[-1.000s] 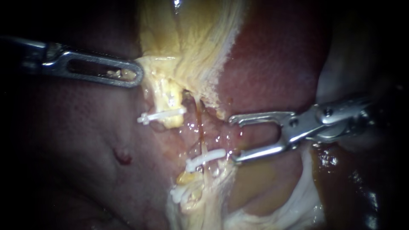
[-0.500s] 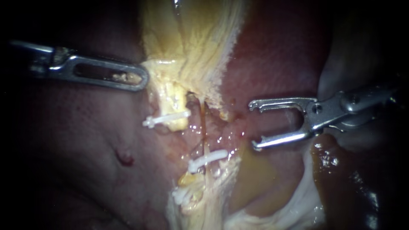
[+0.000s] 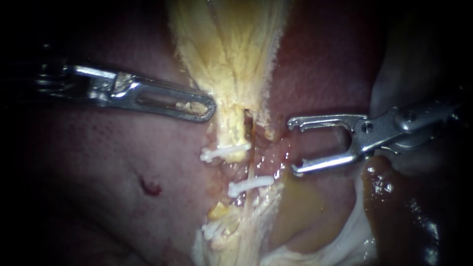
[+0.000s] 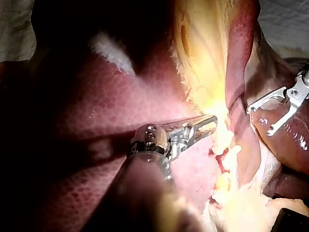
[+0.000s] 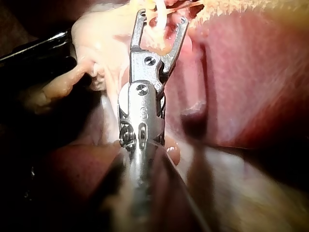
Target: Going back first clip right tube
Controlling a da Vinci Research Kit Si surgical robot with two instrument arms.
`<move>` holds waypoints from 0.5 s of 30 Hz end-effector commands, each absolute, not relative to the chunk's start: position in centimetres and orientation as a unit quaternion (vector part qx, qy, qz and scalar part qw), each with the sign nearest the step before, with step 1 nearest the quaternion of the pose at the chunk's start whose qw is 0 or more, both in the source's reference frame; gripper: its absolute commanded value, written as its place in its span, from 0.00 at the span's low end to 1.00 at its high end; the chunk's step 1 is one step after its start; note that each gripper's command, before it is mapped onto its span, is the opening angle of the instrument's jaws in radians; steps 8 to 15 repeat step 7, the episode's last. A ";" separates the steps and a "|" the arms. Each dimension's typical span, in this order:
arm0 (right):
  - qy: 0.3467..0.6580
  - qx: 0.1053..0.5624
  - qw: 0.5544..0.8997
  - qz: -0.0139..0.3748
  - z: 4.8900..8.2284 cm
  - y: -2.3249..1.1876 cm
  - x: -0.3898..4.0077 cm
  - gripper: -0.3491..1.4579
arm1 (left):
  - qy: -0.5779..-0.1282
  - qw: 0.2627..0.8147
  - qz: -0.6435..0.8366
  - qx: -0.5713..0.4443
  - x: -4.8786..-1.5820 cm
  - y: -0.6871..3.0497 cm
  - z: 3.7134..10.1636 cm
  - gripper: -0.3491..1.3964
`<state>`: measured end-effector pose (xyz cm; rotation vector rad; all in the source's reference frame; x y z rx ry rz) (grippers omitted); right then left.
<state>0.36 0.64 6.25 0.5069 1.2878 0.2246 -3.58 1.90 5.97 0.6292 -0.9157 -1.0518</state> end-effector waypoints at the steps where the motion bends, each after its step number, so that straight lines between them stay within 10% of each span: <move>1: 0.592 0.233 0.764 0.103 6.25 0.64 0.36 0.47 | -0.414 0.721 -0.476 0.285 -3.57 1.90 5.96 0.00; 15: 0.592 0.233 0.764 0.103 6.25 0.64 0.36 0.47 | -0.414 0.721 -0.476 0.286 -3.55 1.91 5.95 0.00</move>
